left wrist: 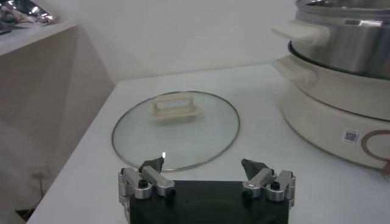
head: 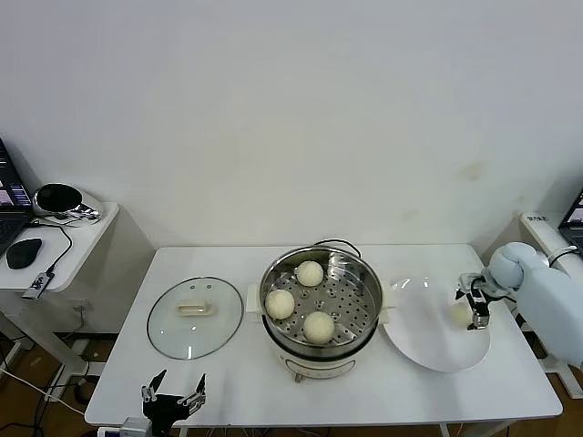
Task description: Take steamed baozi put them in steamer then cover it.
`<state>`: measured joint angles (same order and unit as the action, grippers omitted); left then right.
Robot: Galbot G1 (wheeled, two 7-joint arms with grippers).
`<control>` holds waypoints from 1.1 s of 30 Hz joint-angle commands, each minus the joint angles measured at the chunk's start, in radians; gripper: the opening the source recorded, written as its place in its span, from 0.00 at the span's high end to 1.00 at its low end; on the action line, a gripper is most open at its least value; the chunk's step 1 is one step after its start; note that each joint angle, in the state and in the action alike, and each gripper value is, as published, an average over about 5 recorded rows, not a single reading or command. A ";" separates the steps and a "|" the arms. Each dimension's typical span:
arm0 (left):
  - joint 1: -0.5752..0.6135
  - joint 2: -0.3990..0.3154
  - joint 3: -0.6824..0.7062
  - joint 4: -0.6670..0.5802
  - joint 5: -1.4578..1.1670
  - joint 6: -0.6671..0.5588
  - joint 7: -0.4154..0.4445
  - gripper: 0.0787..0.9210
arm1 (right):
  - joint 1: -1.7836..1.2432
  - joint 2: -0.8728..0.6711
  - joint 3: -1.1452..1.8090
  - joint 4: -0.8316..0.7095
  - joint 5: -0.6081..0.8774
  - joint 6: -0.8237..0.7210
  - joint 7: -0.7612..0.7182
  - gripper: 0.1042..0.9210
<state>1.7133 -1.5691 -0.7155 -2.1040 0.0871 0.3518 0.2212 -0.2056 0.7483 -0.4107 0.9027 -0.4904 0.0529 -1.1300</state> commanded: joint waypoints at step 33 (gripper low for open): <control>-0.040 0.001 0.014 -0.009 0.015 -0.004 -0.010 0.12 | 0.414 -0.173 -0.422 0.341 0.387 -0.218 -0.076 0.43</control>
<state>1.6805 -1.5714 -0.7015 -2.1088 0.0996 0.3496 0.2113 -0.0596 0.6583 -0.5717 1.0273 -0.3272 -0.0428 -1.1638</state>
